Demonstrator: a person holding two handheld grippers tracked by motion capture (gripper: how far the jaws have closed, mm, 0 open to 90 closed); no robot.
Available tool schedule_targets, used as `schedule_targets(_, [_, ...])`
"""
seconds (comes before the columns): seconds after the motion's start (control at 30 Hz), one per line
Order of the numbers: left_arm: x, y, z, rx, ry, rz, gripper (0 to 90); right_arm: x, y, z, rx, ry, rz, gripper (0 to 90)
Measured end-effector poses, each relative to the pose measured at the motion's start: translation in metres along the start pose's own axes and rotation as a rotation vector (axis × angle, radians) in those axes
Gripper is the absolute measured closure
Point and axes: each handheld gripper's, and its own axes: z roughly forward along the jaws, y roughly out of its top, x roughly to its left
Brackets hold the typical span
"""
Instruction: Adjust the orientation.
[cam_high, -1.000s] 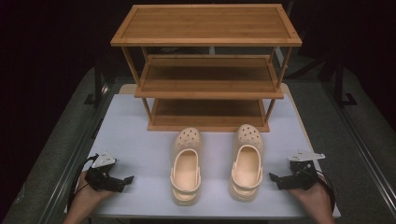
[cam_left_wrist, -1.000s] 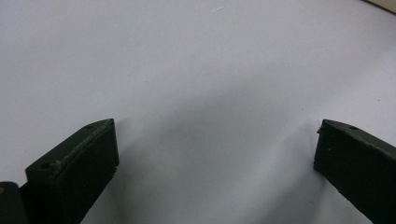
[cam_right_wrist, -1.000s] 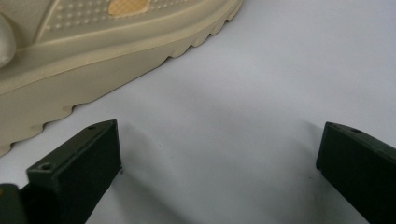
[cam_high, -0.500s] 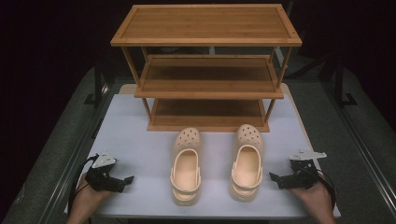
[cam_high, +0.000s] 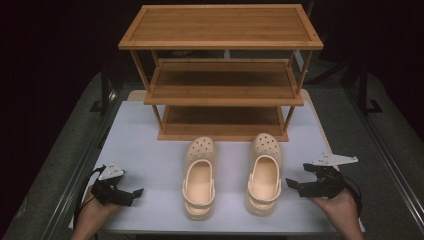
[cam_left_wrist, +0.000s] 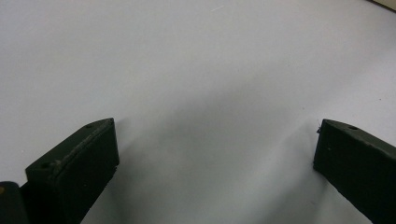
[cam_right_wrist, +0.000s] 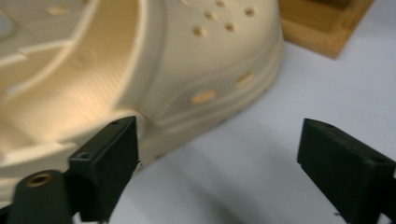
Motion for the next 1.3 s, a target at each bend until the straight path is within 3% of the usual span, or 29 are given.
schedule_targets(0.13, [0.0,0.0,0.0,0.0,0.0,0.0,0.0,0.004,0.009,-0.004,-0.015,0.027,-0.01,18.5])
schedule_targets(0.4, [0.0,0.0,0.0,0.0,0.0,0.0,0.0,0.003,0.019,0.001,-0.004,0.11,-0.057,66.4])
schedule_targets(0.6, [0.0,0.0,0.0,0.0,-0.001,-0.001,0.0,0.002,0.022,0.011,0.034,0.174,-0.079,89.2])
schedule_targets(0.97, [0.0,0.0,0.0,0.0,-0.001,-0.001,0.0,0.003,0.023,0.021,0.037,0.253,-0.072,89.7])
schedule_targets(1.3, [0.0,0.0,0.0,0.0,-0.001,-0.001,0.0,0.023,0.032,0.033,0.052,0.295,-0.121,89.7])
